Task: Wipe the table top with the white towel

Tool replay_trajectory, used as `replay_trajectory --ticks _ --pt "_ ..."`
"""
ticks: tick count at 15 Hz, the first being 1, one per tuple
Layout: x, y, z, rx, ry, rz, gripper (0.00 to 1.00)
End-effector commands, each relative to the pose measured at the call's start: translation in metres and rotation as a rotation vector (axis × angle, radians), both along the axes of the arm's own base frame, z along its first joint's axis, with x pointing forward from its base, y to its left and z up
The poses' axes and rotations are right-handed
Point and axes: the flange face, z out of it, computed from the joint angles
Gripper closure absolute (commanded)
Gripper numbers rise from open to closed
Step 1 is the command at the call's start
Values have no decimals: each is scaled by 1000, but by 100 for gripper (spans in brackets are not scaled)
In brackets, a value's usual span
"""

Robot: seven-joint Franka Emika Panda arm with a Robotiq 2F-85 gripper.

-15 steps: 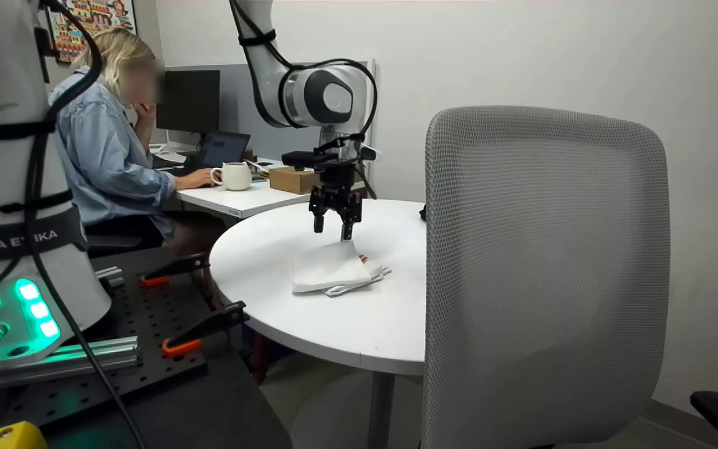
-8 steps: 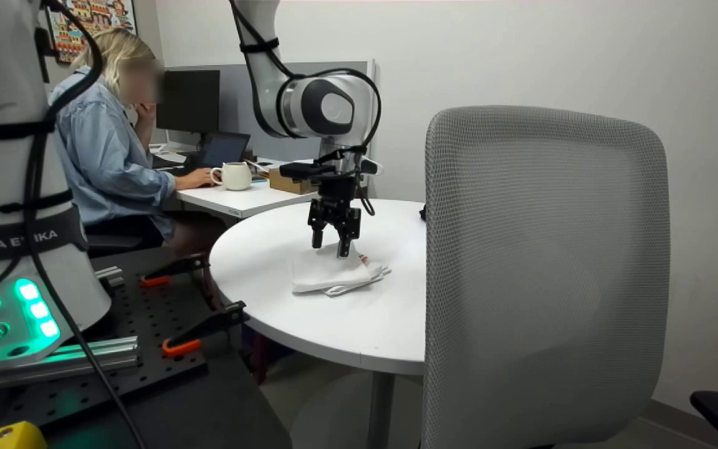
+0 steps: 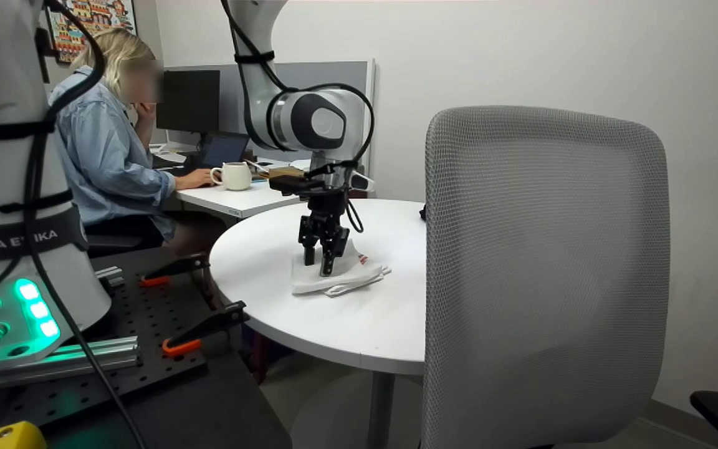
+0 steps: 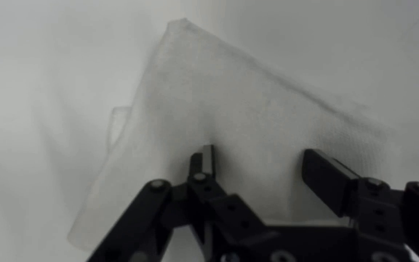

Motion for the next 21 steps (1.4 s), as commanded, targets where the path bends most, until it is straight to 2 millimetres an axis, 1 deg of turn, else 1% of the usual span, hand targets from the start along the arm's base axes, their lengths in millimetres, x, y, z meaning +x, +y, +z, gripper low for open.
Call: replay_trajectory --ticks 1,3,4,6,8,9,10,12,15,17,18,19,20,21 --pt "-7 -2 -3 -11 -16 0 69" --pt "-7 -3 1 -12 -23 -2 82" --pt "-7 -3 4 -12 -26 -3 91" --pt "-6 0 10 -7 -33 3 98" --pt "-7 8 14 7 -33 23 100" --pt "-6 17 15 19 -30 44 96" --pt "-6 26 14 26 -28 67 95" --pt "-4 55 13 51 -25 129 95" --pt "-1 106 9 87 -22 233 96" --pt "2 130 1 100 -9 281 96" --pt "7 137 -7 108 4 293 95" --pt "14 140 -16 101 19 297 95" --pt "21 139 -23 102 35 295 95" --pt "31 133 -25 90 57 282 96"
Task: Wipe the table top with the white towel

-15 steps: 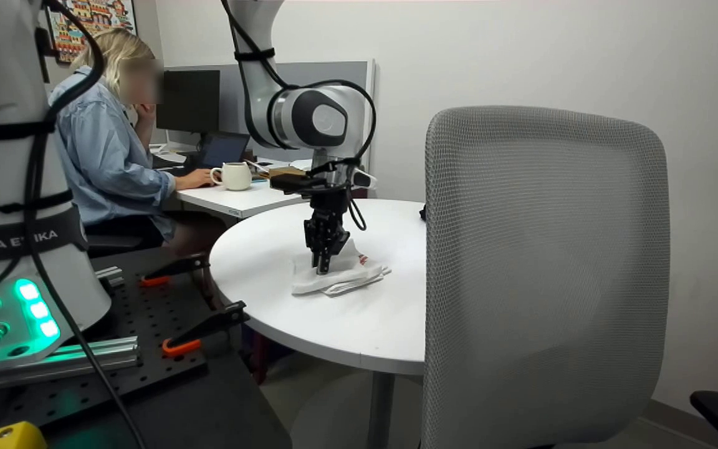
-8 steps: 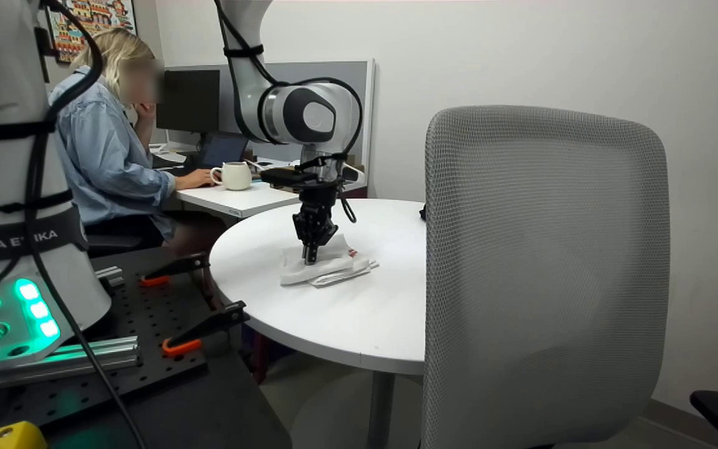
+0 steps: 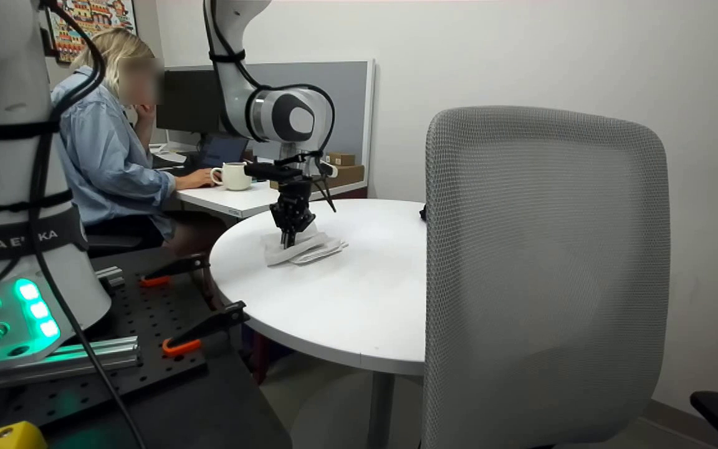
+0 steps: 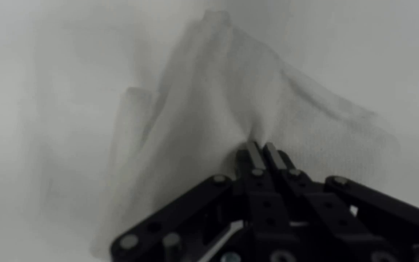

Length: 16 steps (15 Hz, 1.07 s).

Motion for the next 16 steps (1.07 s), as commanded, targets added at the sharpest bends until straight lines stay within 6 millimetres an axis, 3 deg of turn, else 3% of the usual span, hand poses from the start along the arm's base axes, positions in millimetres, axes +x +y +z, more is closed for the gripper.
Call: replay_trajectory --ticks 1,4,9,13,16 --pt "37 -12 -33 -10 69 -10 95" --pt "61 -40 -30 -40 93 -48 95" --pt "79 -122 -15 -73 79 -178 96" --pt "57 -184 -8 -101 88 -283 97" --pt "19 -200 -5 -112 125 -330 97"
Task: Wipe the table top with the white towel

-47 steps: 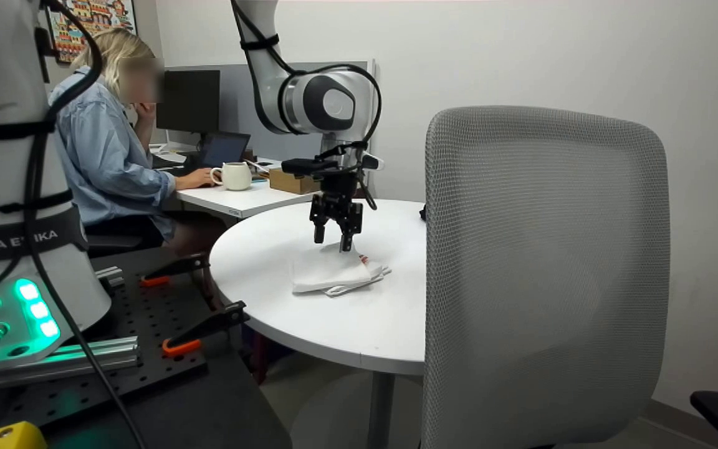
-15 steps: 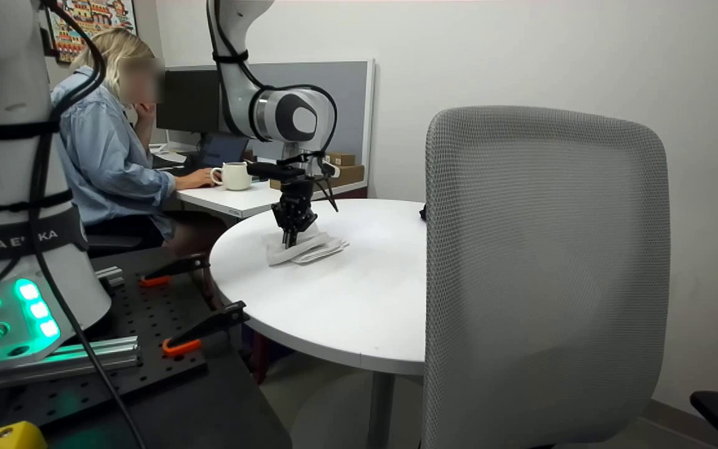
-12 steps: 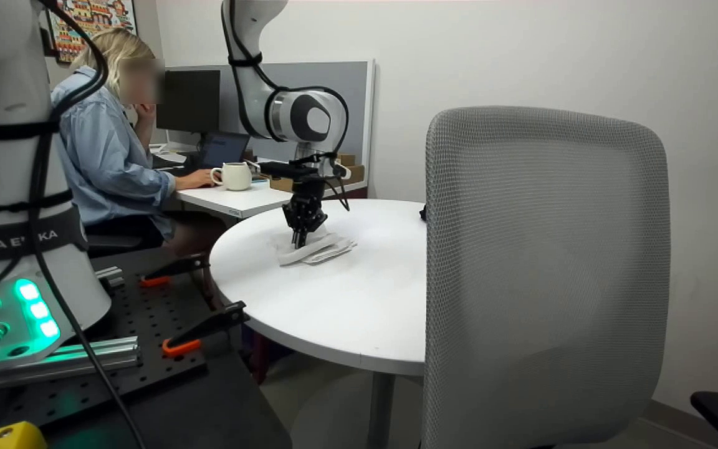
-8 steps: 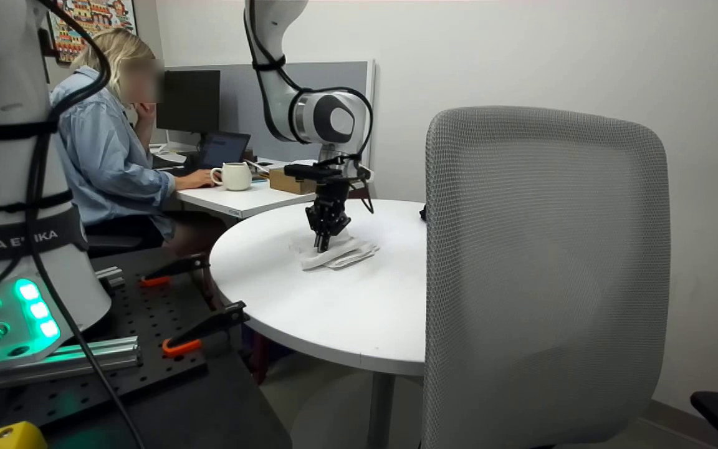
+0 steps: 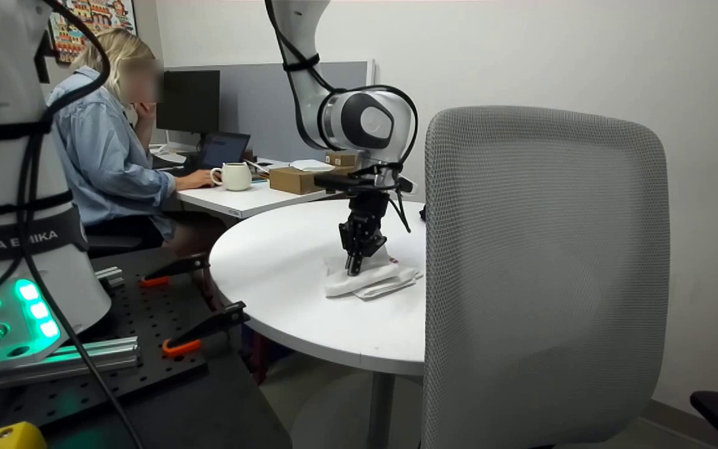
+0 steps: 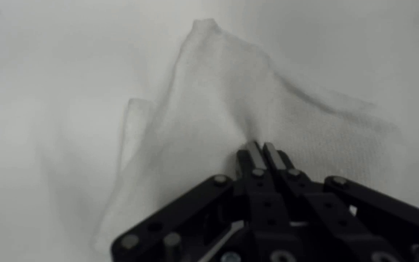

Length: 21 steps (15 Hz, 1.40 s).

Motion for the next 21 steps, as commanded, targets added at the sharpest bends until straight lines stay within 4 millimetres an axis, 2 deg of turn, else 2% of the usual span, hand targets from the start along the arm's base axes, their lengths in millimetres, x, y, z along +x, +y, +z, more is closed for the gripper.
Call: replay_trajectory --ticks 1,3,5,7,9,11,12,14,15,18,21 --pt "-52 -8 0 -1 51 -24 96" --pt "-79 12 2 13 76 8 96" --pt "-103 46 3 43 96 68 97" --pt "-116 88 4 65 103 146 97" --pt "-113 129 0 87 97 210 96" --pt "-93 164 -11 110 96 253 96" --pt "-83 175 -16 105 92 270 97" --pt "-54 181 -31 87 98 279 97" --pt "-37 175 -37 75 114 267 96" --pt "2 152 -48 43 167 205 96" --pt "35 117 -47 28 193 126 96"
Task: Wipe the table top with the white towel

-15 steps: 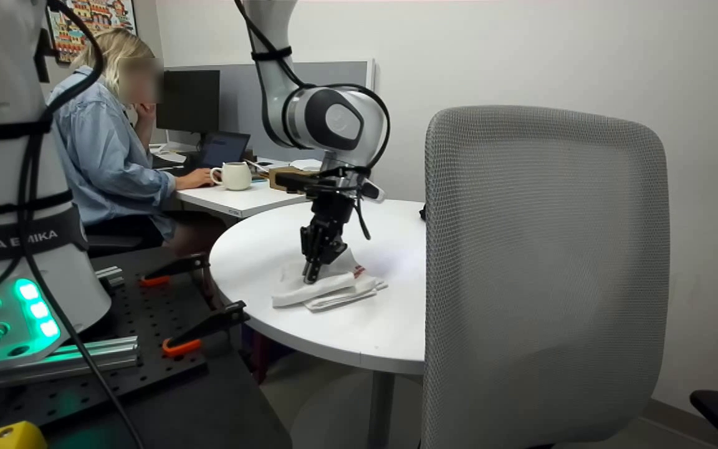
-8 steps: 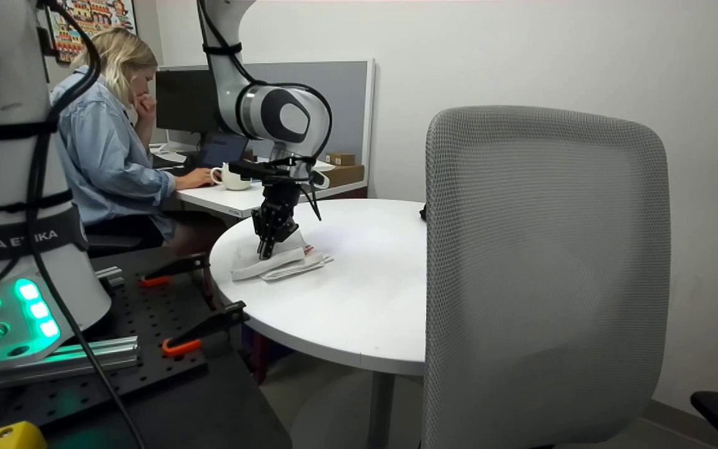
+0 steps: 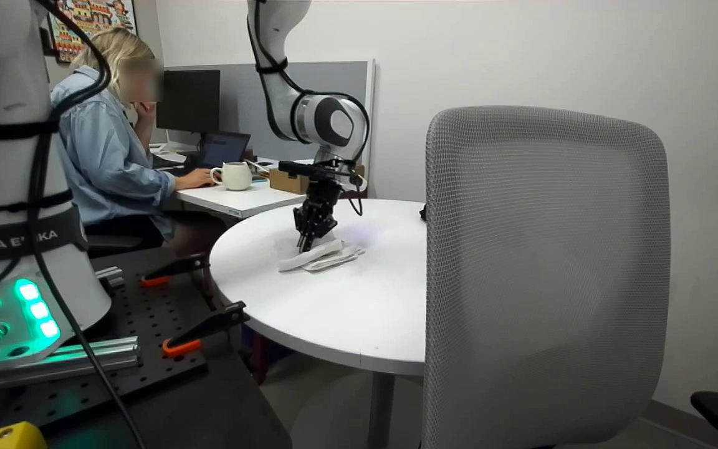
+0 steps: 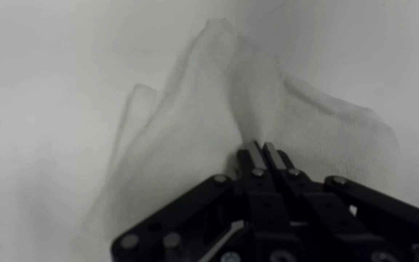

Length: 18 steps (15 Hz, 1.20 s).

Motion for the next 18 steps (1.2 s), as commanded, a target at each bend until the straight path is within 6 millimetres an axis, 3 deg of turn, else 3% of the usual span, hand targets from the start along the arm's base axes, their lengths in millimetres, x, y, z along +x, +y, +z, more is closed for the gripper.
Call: replay_trajectory --ticks 1,4,6,8,10,14,18 --pt "44 -46 -33 -36 21 -90 96" --pt "60 -90 -17 -24 -7 -197 96" --pt "55 -118 -5 -23 -32 -255 96" --pt "31 -138 3 -31 -41 -285 96" --pt "2 -144 8 -37 -45 -297 96" --pt "-60 -109 16 -11 -28 -231 96" --pt "-111 -35 14 39 -11 -101 96"
